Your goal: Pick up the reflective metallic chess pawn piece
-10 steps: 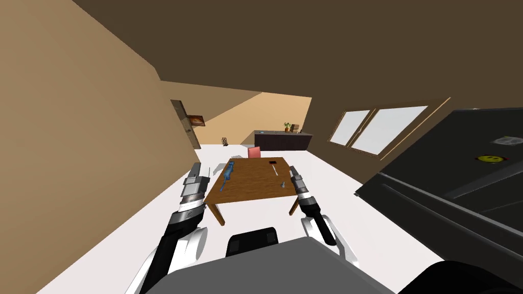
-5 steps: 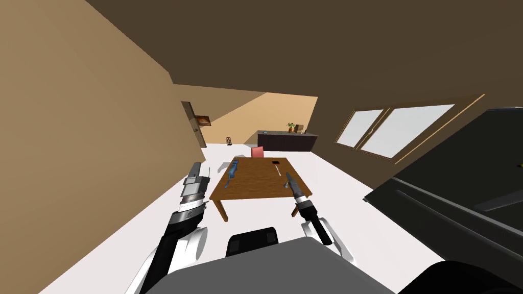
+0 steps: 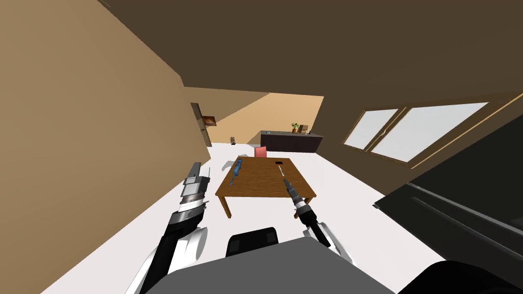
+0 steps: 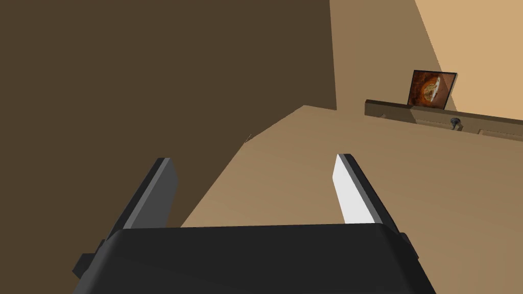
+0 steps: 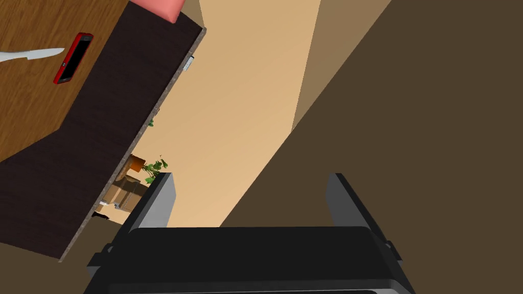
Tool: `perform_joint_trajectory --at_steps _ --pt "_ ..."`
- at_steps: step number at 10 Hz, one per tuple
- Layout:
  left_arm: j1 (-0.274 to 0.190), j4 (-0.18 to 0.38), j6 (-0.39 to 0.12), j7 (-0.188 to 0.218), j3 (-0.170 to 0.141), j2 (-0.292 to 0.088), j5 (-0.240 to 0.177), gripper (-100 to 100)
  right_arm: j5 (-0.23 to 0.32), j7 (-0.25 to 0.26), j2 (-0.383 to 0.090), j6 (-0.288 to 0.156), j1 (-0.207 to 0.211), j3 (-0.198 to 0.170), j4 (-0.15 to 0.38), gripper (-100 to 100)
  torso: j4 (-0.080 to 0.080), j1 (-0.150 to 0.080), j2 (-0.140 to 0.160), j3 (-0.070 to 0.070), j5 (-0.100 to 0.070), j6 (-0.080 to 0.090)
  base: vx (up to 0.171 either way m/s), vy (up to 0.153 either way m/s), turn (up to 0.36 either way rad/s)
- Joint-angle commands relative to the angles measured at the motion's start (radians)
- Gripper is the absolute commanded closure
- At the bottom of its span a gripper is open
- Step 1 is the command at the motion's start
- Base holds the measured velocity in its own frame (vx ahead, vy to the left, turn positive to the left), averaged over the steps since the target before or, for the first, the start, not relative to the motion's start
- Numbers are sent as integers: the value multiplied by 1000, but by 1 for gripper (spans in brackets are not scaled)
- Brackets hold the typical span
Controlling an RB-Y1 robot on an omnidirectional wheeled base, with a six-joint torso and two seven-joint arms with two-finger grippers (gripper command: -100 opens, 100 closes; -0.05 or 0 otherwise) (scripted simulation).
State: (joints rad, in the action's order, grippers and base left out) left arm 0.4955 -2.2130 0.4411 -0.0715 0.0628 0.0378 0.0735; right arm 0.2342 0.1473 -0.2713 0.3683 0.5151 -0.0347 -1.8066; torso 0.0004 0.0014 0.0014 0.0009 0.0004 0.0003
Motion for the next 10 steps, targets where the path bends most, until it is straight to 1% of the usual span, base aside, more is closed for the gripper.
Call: perform_joint_trajectory --at_steps 1,2,3,4,5,6,8,9,10 --pt "0 0 0 0 0 0 0 0 4 5 1 9 1 -1 29 -100 0 0 0 0 0 0 -9 9 -2" --pt "0 0 0 0 0 0 0 0 29 22 -14 -5 4 -13 69 -100 0 -1 -1 0 0 0 -18 23 157" --pt "0 0 0 0 0 0 0 0 29 22 -14 -5 4 -13 85 -100 0 0 0 0 0 0 -24 22 75" --pt "0 0 0 0 0 0 0 0 54 39 -30 -19 6 -25 122 -100 0 0 0 0 0 0 -25 36 162" --pt "0 0 0 0 0 0 0 0 54 39 -30 -19 6 -25 141 -100 0 0 0 0 0 0 -20 24 67" --pt "0 0 0 0 0 0 0 0 78 56 -46 -33 8 -38 174 -100 0 0 0 0 0 0 -24 29 155" --pt "0 0 0 0 0 0 0 0 78 56 -46 -33 8 -38 198 -100 0 0 0 0 0 0 -14 17 26" --pt "0 0 0 0 0 0 0 0 100 72 -64 -48 9 -50 229 -100 0 -1 0 0 0 0 -13 23 144" --pt "0 0 0 0 0 0 0 0 100 72 -64 -48 9 -50 253 -100 0 -1 0 0 0 0 -11 23 89"
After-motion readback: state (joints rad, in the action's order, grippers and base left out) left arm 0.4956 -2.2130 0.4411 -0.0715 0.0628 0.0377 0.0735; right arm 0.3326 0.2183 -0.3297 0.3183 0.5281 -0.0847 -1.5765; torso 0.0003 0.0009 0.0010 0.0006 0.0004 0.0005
